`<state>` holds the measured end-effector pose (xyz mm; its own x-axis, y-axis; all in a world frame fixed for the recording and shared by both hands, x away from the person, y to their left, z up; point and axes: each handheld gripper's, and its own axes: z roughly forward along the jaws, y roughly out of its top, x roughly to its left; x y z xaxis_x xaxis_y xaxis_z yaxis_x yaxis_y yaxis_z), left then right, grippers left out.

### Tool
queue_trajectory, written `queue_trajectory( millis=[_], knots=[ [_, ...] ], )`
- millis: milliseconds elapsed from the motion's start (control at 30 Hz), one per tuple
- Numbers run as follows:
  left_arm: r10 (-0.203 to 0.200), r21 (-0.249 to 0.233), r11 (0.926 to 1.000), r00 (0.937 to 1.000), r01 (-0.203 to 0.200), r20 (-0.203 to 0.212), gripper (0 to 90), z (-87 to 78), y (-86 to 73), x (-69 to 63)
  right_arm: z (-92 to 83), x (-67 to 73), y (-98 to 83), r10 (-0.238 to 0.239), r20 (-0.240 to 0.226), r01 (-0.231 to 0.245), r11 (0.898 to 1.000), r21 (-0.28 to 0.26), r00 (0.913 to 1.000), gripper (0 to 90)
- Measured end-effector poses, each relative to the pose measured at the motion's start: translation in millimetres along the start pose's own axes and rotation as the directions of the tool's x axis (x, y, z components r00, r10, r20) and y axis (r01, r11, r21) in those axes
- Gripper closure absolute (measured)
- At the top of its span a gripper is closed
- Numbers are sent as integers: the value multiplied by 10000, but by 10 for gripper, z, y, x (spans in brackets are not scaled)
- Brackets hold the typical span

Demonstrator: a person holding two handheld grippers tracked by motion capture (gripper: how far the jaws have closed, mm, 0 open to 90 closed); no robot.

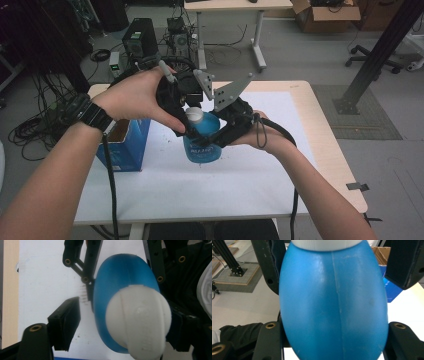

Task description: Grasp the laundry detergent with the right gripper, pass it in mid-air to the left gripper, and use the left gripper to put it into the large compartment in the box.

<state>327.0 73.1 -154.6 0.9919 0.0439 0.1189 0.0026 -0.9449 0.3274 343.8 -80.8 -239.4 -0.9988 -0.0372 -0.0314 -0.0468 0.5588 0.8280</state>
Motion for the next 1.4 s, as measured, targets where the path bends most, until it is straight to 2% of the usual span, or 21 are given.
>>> queue_trajectory(
  millis=[600,933,1200,1400],
  knots=[
    [92,4,10000,9996,-92,261,358,14,37,-17,0,2,-21,-79,175,78,9999,71,9998,421],
    [-13,138,9999,9999,11,148,373,22,43,-17,5,-8,-25,-15,246,12,9999,114,9997,421],
    [-228,239,9995,9997,225,126,378,27,68,-16,4,-18,-29,116,177,-119,9998,135,9998,418],
    [-601,399,9975,9978,590,276,379,34,88,22,6,-41,-55,279,47,-279,9996,-4,9996,395]
  ],
)
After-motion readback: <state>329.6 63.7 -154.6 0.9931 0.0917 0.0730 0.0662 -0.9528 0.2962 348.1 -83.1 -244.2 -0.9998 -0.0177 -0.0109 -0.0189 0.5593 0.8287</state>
